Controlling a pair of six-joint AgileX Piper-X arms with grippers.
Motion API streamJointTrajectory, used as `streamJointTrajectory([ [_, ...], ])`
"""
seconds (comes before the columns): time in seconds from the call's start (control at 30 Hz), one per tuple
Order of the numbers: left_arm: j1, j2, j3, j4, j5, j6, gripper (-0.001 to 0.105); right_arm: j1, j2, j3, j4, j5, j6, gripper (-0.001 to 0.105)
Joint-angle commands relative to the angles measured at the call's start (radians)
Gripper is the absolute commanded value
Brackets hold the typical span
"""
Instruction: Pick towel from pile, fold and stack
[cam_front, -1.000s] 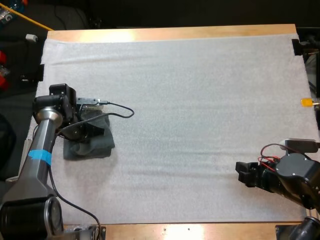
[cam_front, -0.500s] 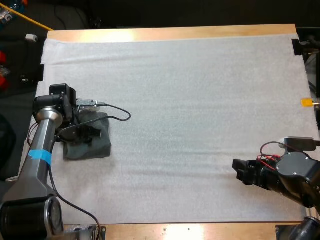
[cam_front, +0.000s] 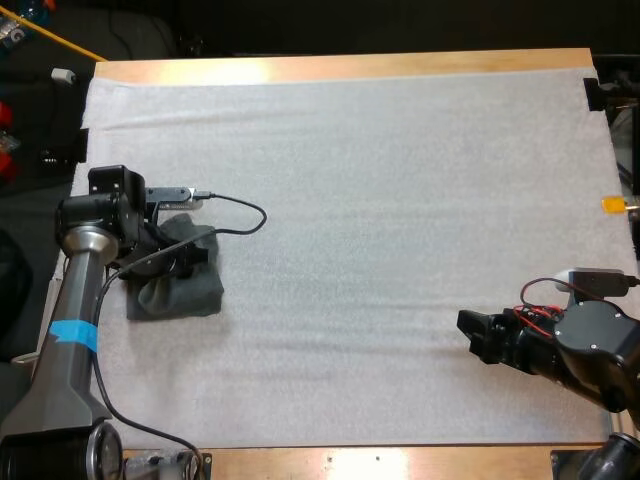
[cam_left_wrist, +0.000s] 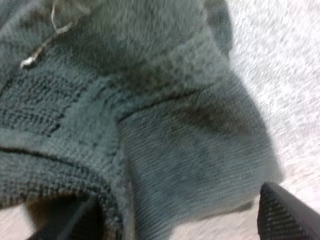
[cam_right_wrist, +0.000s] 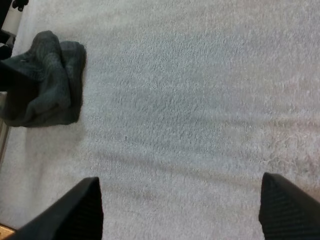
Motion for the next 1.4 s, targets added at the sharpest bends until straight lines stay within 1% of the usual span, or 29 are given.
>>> streamJointTrajectory([
  [0.0, -0.001, -0.021, -0.005, 0.008, -0.070, -0.008, 0.061, 0.002, -0.001, -0.002, -0.008, -0.009, -0.001, 0.064],
  [0.03, -0.001, -0.028, -0.005, 0.007, -0.092, -0.007, 0.061, 0.002, -0.001, -0.002, -0.008, -0.009, -0.001, 0.064],
  [0.1, -0.001, -0.056, -0.010, 0.002, -0.177, -0.005, 0.061, 0.002, -0.001, -0.002, -0.008, -0.009, -0.001, 0.064],
  [0.13, -0.001, -0.065, -0.012, 0.001, -0.184, -0.005, 0.061, 0.002, -0.001, -0.002, -0.008, -0.009, -0.001, 0.064],
  [0.27, -0.009, -0.118, -0.032, 0.001, -0.138, -0.005, 0.061, 0.002, -0.001, -0.002, -0.008, -0.007, -0.001, 0.064],
  [0.37, -0.010, -0.137, -0.031, -0.006, -0.100, -0.005, 0.061, 0.002, -0.001, -0.002, -0.008, -0.005, -0.001, 0.064],
  [0.47, -0.010, -0.122, -0.020, -0.039, -0.099, -0.008, 0.061, 0.002, -0.001, -0.002, -0.008, -0.005, -0.001, 0.064],
  [0.6, -0.010, -0.070, -0.008, -0.051, -0.074, -0.016, 0.061, 0.002, -0.001, -0.002, -0.008, -0.005, -0.001, 0.064],
  [0.73, -0.010, 0.012, -0.008, -0.053, -0.074, -0.020, 0.061, 0.002, -0.001, -0.002, -0.008, -0.005, -0.001, 0.064],
  [0.9, -0.010, 0.122, -0.008, -0.027, -0.010, -0.028, 0.061, 0.002, -0.001, -0.002, -0.006, -0.005, 0.001, 0.064],
  [1.0, -0.010, 0.171, -0.008, -0.019, -0.001, -0.035, 0.061, 0.002, -0.001, -0.002, -0.006, -0.005, 0.001, 0.064],
  [1.27, -0.010, 0.254, -0.008, -0.001, 0.061, -0.035, 0.061, 0.002, -0.001, -0.002, -0.006, -0.002, 0.001, 0.064],
  [1.37, -0.010, 0.257, -0.009, 0.003, 0.076, -0.035, 0.061, 0.002, -0.001, -0.002, -0.006, 0.000, 0.001, 0.064],
])
